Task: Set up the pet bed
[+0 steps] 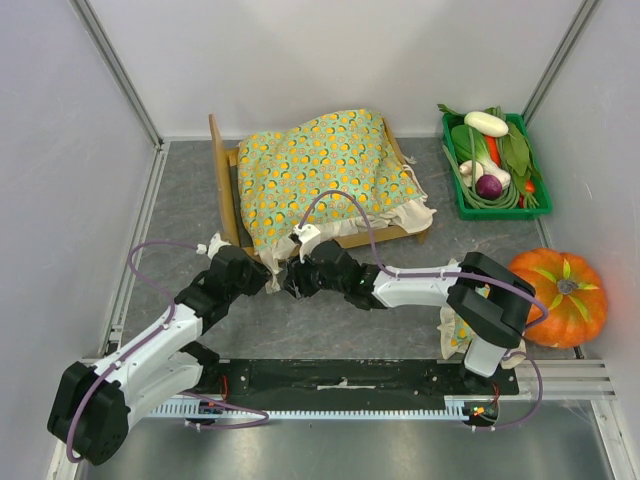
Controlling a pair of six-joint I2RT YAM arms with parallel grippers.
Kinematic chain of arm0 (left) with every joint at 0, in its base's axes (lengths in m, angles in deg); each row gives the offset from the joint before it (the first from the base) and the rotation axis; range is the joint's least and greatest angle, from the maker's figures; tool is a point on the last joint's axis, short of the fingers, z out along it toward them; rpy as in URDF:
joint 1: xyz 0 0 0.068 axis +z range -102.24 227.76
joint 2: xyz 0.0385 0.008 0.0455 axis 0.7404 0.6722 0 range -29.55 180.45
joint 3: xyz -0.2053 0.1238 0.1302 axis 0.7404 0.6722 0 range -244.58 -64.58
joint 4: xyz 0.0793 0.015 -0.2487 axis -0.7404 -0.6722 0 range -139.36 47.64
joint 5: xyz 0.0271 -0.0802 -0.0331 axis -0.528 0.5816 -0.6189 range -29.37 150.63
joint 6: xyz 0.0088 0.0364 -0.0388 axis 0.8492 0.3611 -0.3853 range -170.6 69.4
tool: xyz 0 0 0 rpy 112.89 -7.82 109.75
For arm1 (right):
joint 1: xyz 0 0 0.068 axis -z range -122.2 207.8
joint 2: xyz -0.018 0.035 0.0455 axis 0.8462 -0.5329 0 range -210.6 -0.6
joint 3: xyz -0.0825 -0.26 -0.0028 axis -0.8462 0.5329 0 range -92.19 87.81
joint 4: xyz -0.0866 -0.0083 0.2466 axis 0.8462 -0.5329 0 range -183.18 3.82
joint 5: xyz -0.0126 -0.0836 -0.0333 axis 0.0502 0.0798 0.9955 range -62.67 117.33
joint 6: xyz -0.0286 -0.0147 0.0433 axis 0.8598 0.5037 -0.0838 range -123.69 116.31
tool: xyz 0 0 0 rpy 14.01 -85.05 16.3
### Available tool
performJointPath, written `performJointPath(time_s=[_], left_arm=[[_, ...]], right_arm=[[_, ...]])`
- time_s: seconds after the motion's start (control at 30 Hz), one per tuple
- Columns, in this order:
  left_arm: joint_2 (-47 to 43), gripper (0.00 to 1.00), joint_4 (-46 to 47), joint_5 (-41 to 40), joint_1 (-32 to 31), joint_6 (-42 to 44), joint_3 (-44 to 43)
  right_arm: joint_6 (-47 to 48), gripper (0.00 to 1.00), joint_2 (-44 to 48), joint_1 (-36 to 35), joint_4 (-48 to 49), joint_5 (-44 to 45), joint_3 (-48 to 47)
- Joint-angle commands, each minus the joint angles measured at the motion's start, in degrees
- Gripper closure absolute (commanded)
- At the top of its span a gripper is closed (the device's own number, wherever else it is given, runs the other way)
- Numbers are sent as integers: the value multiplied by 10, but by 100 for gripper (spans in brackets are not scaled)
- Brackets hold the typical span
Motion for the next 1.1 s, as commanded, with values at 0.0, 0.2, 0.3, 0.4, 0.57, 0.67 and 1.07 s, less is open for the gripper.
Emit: performJointPath(time_s=[0.0, 0.2, 0.3, 0.4, 0.57, 0.67, 1.07], left_arm=[[0, 98, 19, 20, -4, 32, -11], [0, 98, 20, 18, -4, 31, -12], [1, 98, 20, 17, -4, 31, -11], [3, 98, 24, 19, -4, 31, -12], [2, 98, 23, 20, -4, 30, -12], [1, 98, 24, 22, -4, 29, -11], [1, 98, 35, 30, -4, 22, -2]], right_arm=[[-13, 52, -5, 9, 56, -25, -31], [-20, 52, 3, 9, 72, -37, -16], [-19, 51, -5, 9, 68, -42, -21], [-23, 52, -19, 9, 77, -54, -28], [-28, 52, -40, 8, 87, -60, -39], [-29, 52, -49, 9, 95, -63, -41], [-45, 60, -77, 10, 152, -85, -47]])
